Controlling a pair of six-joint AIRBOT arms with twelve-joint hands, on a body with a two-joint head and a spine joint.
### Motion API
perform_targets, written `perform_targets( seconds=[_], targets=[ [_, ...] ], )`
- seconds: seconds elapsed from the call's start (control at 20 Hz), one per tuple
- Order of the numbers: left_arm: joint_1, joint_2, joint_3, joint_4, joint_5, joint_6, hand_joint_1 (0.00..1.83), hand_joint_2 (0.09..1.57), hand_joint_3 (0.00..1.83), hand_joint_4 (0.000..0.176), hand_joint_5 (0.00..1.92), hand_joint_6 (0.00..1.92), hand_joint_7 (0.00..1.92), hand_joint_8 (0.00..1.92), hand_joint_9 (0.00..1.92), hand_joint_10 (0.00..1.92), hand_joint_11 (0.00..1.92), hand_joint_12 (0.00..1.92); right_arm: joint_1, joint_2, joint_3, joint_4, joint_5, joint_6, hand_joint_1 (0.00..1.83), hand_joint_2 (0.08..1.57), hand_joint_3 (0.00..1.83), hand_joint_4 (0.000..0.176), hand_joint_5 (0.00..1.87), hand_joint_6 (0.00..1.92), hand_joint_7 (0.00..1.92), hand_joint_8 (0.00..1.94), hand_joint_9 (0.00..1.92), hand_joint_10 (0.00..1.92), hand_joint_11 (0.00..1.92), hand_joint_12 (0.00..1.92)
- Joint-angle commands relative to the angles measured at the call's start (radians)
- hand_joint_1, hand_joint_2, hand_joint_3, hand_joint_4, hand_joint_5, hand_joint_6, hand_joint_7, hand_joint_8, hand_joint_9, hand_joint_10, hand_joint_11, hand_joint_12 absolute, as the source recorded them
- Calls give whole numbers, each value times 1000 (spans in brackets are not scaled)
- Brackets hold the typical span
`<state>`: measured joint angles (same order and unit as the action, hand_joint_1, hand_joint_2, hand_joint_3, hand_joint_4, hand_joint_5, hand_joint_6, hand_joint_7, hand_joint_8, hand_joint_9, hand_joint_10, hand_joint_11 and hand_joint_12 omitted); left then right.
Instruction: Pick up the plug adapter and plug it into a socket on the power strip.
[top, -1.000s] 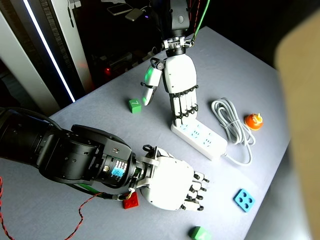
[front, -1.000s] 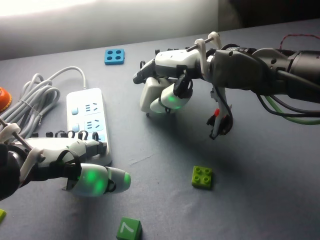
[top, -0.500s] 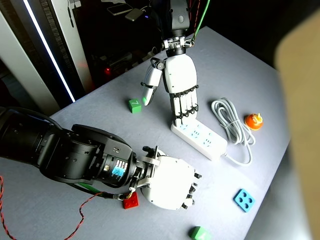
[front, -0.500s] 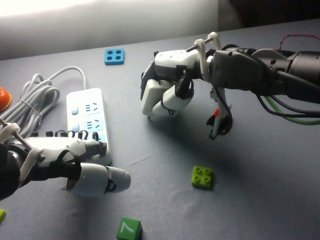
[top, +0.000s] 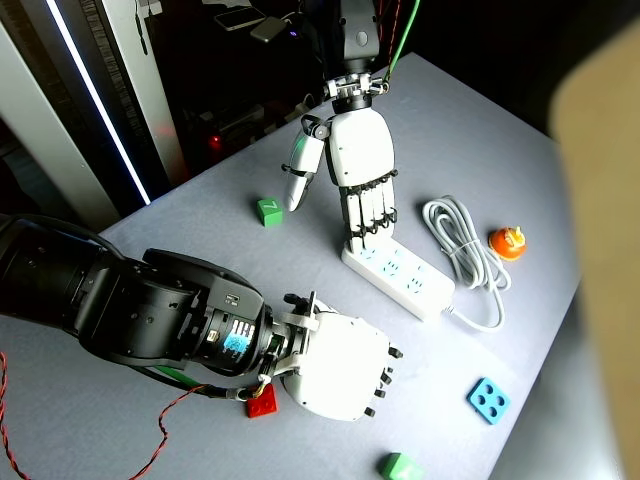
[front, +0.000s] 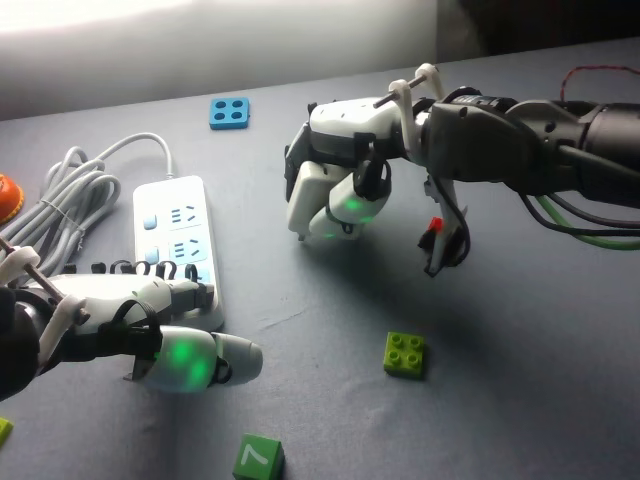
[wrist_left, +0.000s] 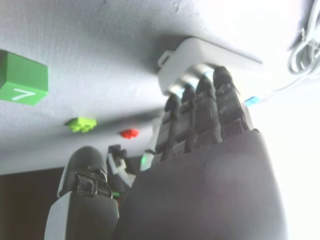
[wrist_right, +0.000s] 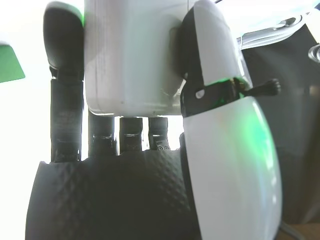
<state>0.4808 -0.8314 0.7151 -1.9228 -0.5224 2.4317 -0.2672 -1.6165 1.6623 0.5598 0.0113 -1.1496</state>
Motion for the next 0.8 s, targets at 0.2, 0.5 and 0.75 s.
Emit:
perform_targets(
  seconds=[0.2, 0.5, 0.75],
  targets=[
    [4, 8, -3, 8, 0, -7, 0, 1200, 0, 0, 96, 3, 110, 3, 95, 4, 0, 207, 37, 59, -60, -47, 95, -5, 1377, 1137, 0, 0, 814, 989, 942, 1073, 941, 1296, 967, 1339],
    [4, 8, -2, 8, 0, -8, 0, 1204, 0, 0, 73, 0, 84, 1, 66, 2, 0, 94, 116, 68, -58, -178, 26, -7, 1379, 1133, 0, 0, 829, 940, 966, 1077, 948, 1321, 933, 1385],
    [3, 8, -2, 7, 1, -8, 0, 1208, 1, 0, 74, 0, 85, 1, 58, 1, 0, 126, 169, 19, -14, -224, -41, -6, 1373, 1146, 0, 0, 808, 1004, 926, 1100, 912, 1341, 926, 1395]
  ],
)
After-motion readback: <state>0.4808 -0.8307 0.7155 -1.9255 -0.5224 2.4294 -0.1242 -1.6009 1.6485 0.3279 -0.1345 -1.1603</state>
